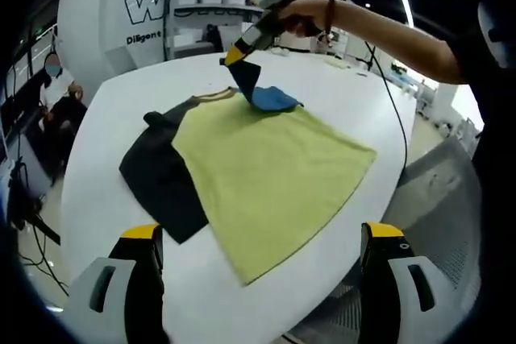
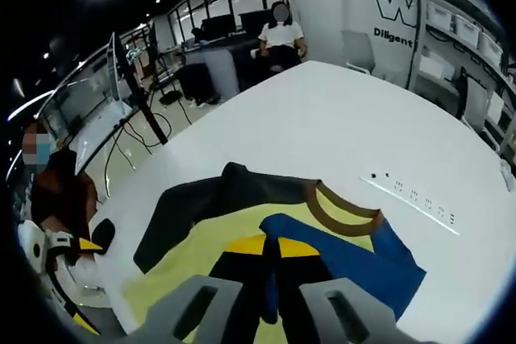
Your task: Fold the garment on the visible template until the final outline fits inside the template.
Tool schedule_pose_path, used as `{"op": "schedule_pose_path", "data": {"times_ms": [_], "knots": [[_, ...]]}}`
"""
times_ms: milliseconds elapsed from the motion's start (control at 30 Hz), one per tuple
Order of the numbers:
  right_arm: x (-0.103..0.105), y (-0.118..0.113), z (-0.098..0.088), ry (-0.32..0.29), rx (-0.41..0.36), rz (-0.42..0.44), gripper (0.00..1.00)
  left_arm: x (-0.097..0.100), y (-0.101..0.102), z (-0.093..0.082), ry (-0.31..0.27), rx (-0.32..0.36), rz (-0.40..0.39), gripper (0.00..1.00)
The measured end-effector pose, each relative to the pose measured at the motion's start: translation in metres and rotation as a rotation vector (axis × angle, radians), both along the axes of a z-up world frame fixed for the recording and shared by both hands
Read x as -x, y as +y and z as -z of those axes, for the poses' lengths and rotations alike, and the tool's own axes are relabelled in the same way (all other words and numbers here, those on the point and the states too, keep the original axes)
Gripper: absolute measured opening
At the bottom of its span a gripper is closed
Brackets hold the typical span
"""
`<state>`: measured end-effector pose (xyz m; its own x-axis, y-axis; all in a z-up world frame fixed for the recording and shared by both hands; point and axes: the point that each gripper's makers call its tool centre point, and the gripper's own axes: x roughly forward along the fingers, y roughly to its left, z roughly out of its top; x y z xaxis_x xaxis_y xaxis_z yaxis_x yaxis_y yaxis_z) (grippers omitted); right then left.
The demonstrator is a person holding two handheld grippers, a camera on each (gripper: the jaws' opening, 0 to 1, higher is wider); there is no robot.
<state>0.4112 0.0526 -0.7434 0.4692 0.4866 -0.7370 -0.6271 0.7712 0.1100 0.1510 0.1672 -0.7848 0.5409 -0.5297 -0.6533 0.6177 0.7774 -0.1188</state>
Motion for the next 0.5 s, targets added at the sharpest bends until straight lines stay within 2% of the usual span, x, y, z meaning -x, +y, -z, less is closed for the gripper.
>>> {"op": "schedule_pose_path", "data": {"times_ms": [100, 267, 500], "knots": [[0.001, 0.014, 0.002, 0.006, -0.012, -0.007, 0.00, 0.000, 0.001, 0.000, 0.001, -0.003, -0.002, 0.99], [0.009, 0.022, 0.009, 0.017, 0.004, -0.021, 0.00, 0.001, 0.001, 0.000, 0.000, -0.001, -0.004, 0.99], [0.011, 0.036, 0.031, 0.078, -0.006, -0.018, 0.00, 0.001, 0.005, 0.001, 0.002, -0.006, -0.011, 0.99]]}}
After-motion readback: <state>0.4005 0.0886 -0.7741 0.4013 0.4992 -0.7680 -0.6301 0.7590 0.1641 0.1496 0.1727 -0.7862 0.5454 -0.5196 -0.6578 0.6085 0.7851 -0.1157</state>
